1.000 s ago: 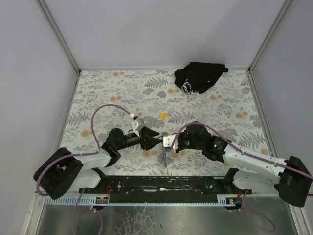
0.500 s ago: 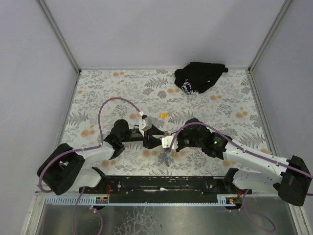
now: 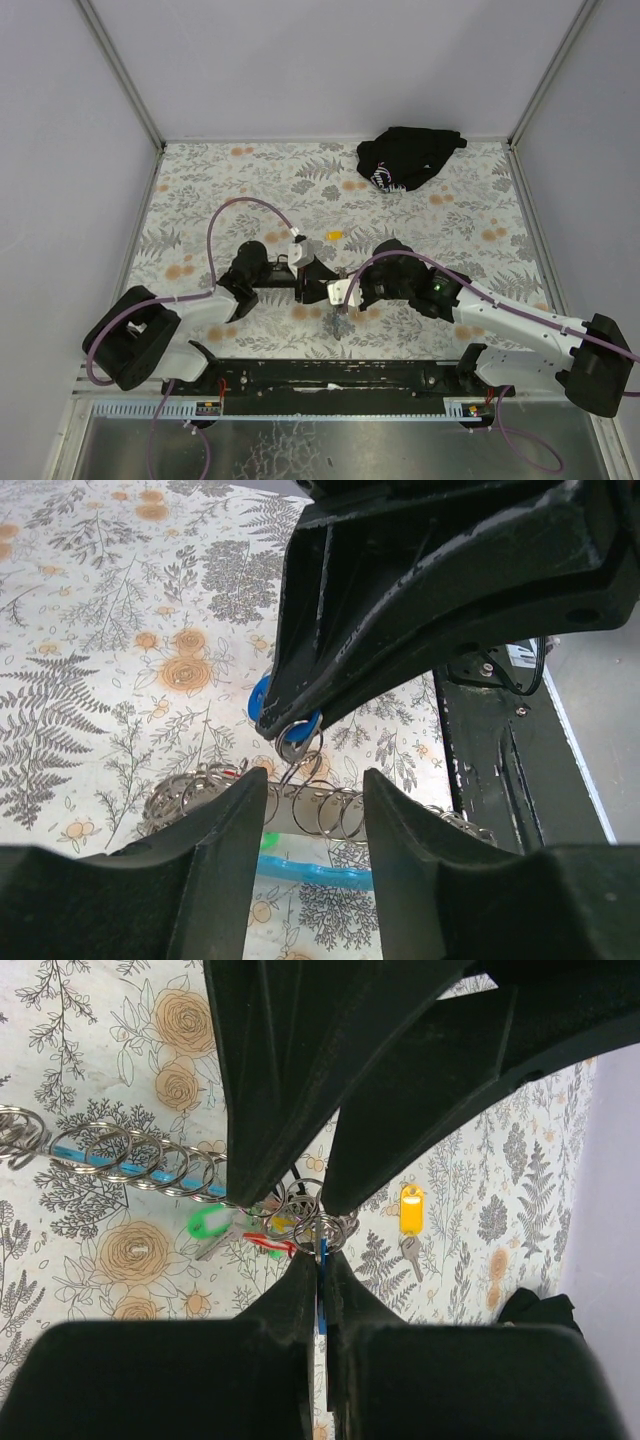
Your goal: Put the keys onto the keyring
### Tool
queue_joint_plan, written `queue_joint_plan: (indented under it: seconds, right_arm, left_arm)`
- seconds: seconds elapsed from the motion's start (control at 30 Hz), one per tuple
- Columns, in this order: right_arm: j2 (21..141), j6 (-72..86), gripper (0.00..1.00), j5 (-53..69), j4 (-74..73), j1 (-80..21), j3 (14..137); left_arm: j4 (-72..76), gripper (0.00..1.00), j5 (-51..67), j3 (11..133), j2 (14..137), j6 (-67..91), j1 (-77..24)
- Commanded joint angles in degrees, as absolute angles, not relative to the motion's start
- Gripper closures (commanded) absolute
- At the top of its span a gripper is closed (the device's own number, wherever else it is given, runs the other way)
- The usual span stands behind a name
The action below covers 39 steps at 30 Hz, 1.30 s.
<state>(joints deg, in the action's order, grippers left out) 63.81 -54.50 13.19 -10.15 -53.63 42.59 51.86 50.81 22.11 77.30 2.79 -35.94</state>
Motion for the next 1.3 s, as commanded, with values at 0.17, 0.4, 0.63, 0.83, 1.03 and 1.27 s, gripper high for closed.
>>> queue_joint_plan:
  seconds: [0.17,0.4,0.63,0.83,1.03,1.27]
  right_arm:
    - [62.4,-55.9,1.0,16.0,-7.7,-54.2,45.4]
    - [61.9,-55.8,1.0,15.0,-7.4,-54.2,45.1]
    - [60.5,-53.4,1.0,11.1,-7.3,-54.5,44.3]
    - [58.6,-47.1,1.0,5.7,-6.9,-56.4,42.4]
    - [57.6,-36.6,1.0,-0.2,-8.4,-57.9,40.2]
    - [55.4,-21.8,1.0,-5.8,-5.0,-57.9,35.4]
  left_arm:
    - [55.8,0.6,54.5,24.6,79.6,4.3,-35.8]
    - [56.0,0.73,55.4,24.9,80.9,5.2,-35.8]
    - [52.1,0.99,54.0,24.6,79.1,3.6,-35.8]
    - [50.9,1.0,50.5,23.8,77.9,4.5,-35.8]
    - [54.2,1.0,43.2,20.4,77.6,8.4,-35.8]
    - [59.1,1.0,31.6,15.4,75.6,14.0,-35.8]
